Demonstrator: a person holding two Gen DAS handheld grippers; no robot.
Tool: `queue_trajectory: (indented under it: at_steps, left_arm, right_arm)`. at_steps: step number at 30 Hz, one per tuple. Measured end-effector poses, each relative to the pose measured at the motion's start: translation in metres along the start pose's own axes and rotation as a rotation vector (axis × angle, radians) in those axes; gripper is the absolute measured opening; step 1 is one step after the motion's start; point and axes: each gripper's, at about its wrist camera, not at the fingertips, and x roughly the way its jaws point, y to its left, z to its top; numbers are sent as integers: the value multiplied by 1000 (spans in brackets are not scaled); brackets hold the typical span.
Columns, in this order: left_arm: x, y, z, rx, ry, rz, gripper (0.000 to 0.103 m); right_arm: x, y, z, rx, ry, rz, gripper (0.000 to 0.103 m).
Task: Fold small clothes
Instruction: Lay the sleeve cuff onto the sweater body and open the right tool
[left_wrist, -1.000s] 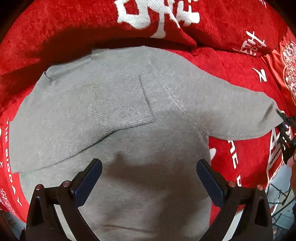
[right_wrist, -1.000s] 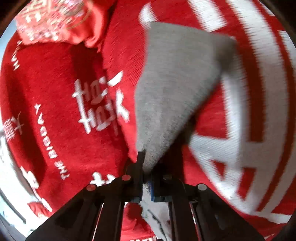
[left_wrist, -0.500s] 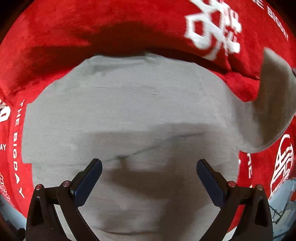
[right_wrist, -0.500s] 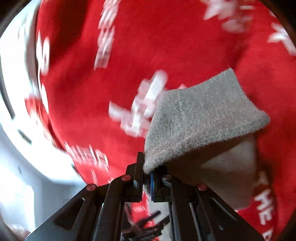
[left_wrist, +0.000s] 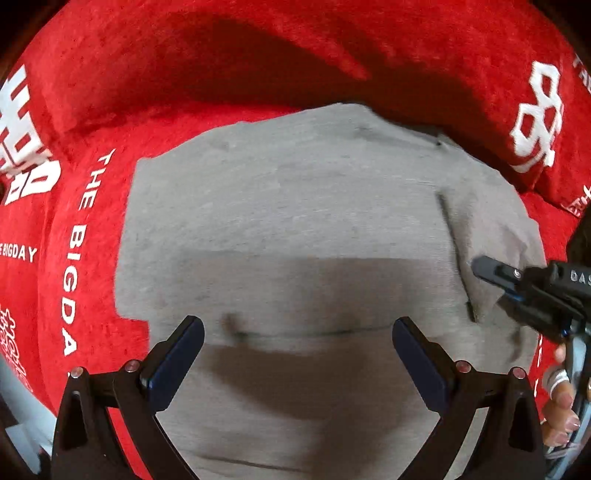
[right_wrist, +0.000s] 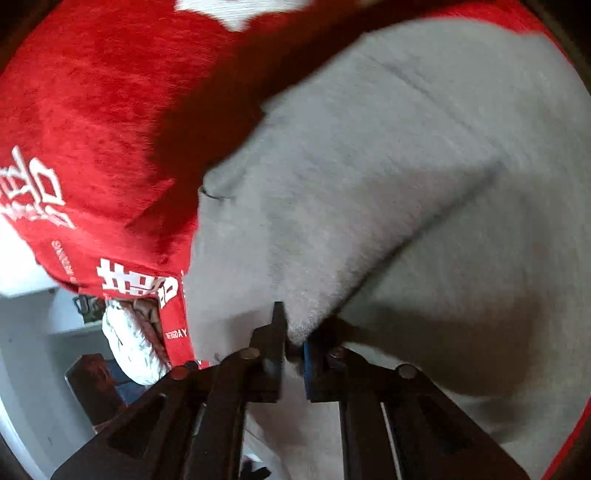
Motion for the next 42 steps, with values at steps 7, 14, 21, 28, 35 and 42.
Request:
queue_trajectory:
  at_steps: [7,14,21,28,35,42]
  left_arm:
    - [16,11,3,-30,31,-49,102]
    - [3,46,10,-66,-27,-79,102]
    - [5,92,15,-167,-33,-59,102]
    - [12,91,18,-185,-29,-120,102]
    - [20,54,27,-179,5,-258,102]
    - [41,13,40,-124,106,-388,83]
  right_arm:
    - [-43,-12,12,124,-189,-20,53]
    - [-27,41,34,28,-258,19,8]
    - [63,133,-5,-425,-1,-157,9]
    - [94,125,-41,-484,133,-315,36]
    - [14,61,-43,-249,57,-275,50]
    - [-83,-55,-49,211,-168,-153,50]
